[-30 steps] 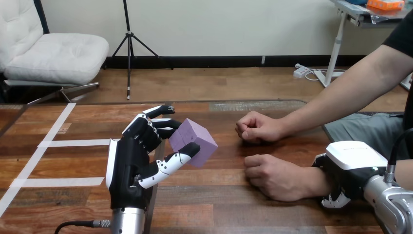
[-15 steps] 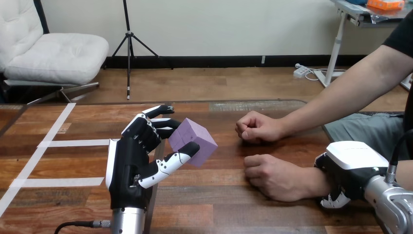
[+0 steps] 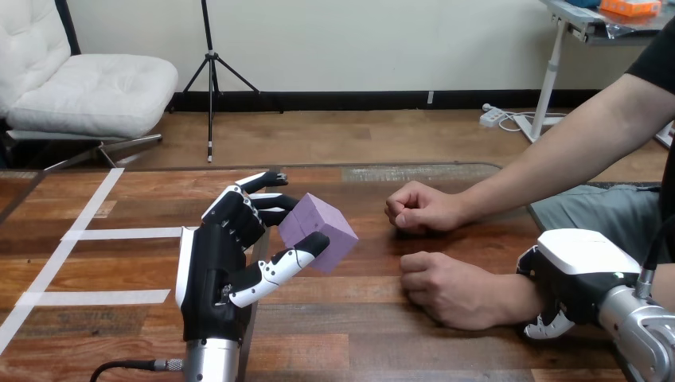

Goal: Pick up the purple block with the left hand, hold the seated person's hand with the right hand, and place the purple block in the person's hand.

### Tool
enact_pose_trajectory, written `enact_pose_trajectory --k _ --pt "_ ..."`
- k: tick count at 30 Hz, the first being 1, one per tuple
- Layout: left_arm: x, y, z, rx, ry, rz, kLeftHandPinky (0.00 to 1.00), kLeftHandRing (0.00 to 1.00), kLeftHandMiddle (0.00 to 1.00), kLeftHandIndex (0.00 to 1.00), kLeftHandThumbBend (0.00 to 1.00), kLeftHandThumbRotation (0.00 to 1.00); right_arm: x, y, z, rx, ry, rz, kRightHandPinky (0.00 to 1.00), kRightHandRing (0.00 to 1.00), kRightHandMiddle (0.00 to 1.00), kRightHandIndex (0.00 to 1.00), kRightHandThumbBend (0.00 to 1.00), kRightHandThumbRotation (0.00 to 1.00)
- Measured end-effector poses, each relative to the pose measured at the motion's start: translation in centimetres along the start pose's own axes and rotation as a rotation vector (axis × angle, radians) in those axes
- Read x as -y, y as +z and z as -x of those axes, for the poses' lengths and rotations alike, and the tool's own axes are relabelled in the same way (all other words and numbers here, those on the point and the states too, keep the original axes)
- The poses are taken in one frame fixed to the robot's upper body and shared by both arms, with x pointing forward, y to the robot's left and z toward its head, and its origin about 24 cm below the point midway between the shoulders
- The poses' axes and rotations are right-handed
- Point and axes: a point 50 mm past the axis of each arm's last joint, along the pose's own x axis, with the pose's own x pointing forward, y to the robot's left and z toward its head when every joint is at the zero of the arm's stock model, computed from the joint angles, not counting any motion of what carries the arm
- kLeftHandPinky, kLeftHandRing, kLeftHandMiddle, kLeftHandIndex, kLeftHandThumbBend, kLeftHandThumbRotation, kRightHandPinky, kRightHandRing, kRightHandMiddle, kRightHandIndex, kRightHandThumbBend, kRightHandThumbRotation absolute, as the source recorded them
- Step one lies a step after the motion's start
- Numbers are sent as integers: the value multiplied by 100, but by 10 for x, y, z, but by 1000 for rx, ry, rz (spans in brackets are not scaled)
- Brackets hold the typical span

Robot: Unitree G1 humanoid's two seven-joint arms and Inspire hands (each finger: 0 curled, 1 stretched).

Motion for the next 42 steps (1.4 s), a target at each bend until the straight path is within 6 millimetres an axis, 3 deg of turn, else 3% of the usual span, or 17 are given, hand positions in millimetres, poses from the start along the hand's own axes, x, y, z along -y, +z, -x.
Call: enact_pose_trajectory --k 28,34,42 --pt "0 0 0 -1 6 -1 53 49 52 64 72 0 1 0 2 -7 -5 -13 40 50 56 55 81 0" --pt "0 0 0 -1 9 -1 53 49 52 64 71 0 1 0 3 -6 -14 -14 37 46 51 52 81 0" --pt "0 0 0 -1 10 -1 54 49 52 63 72 0 1 0 5 -4 -22 -22 38 47 53 53 80 0"
